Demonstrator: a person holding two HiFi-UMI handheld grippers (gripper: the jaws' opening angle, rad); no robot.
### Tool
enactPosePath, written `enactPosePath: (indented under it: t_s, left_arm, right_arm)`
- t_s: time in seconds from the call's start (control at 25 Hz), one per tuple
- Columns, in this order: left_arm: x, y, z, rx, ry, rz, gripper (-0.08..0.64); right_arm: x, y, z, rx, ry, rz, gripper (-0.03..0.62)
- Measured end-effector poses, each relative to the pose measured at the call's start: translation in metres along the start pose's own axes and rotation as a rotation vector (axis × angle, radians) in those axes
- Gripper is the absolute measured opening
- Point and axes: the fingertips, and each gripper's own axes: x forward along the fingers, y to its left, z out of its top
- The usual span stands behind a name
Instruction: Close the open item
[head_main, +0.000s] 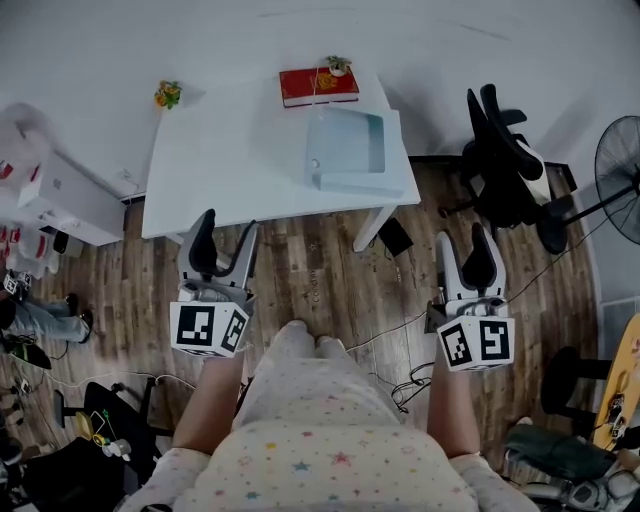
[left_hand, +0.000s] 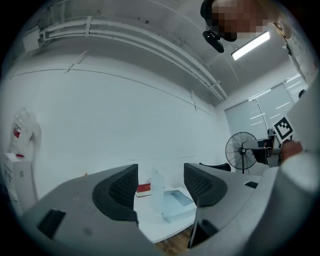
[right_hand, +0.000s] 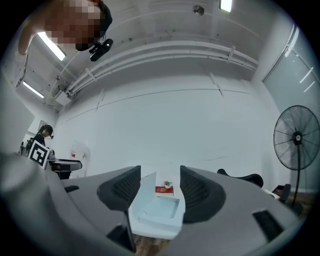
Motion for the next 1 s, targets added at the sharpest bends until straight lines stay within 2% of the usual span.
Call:
enactPosePath:
  t_s: [0.24, 0.52, 1.0]
  left_arm:
    - [0.013, 0.007, -0.003, 0.010, 0.011, 0.023, 0.267]
    - [0.060, 0.030, -0.011, 0.008, -0.001, 0.027, 0.266]
    - [0.170, 0.093, -0.027, -0.007, 0.009, 0.005, 0.266]
  right_arm:
    - [0.015, -0.009, -0.001, 0.019, -0.018, 0.003, 0.287]
    - [0.054, -0.022, -0.006, 0.007, -0.007, -0.016, 0.291]
    - [0.171, -0.028, -0.014, 0.001, 0.016, -0.012, 0.291]
